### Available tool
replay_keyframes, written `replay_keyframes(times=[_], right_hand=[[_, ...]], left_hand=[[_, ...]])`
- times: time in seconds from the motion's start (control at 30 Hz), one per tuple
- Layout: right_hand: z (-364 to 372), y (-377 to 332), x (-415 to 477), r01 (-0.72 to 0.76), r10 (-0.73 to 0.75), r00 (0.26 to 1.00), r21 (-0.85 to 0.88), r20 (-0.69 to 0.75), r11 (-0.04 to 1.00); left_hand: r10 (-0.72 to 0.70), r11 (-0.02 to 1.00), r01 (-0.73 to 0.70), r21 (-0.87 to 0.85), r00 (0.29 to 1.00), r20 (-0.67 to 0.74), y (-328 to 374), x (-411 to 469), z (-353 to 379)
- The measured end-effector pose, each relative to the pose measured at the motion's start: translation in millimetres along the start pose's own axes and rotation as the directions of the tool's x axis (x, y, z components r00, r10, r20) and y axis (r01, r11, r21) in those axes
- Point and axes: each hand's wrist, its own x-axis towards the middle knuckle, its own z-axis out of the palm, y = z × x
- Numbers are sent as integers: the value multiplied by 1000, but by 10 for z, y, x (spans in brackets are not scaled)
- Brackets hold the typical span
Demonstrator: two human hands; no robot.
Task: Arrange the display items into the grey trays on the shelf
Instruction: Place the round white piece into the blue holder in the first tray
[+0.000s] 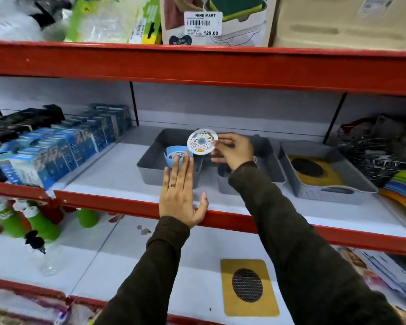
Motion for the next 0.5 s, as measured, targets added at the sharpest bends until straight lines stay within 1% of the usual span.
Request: replay_keyframes(times=[0.1, 0.2, 0.23, 0.37, 0.5], right_hand=[[352, 101, 346, -171, 174, 983, -55, 55, 984], [504, 126, 467, -304, 302, 948, 2, 95, 953], [516, 122, 492, -326, 323, 941, 11, 105, 945], [452, 99, 427, -287, 289, 952, -32, 102, 957], [222, 105, 220, -176, 178, 983, -43, 51, 983]], left_hand=[[-2, 1000, 2, -17, 1000, 9, -11, 3, 34], [14, 1000, -14, -13, 1000, -12, -29, 2, 69], [20, 1000, -20, -4, 1000, -17, -36, 4, 75], [22, 1000, -22, 1, 1000, 0, -39, 3, 76], [29, 1000, -30, 6, 999, 15, -47, -22, 77]])
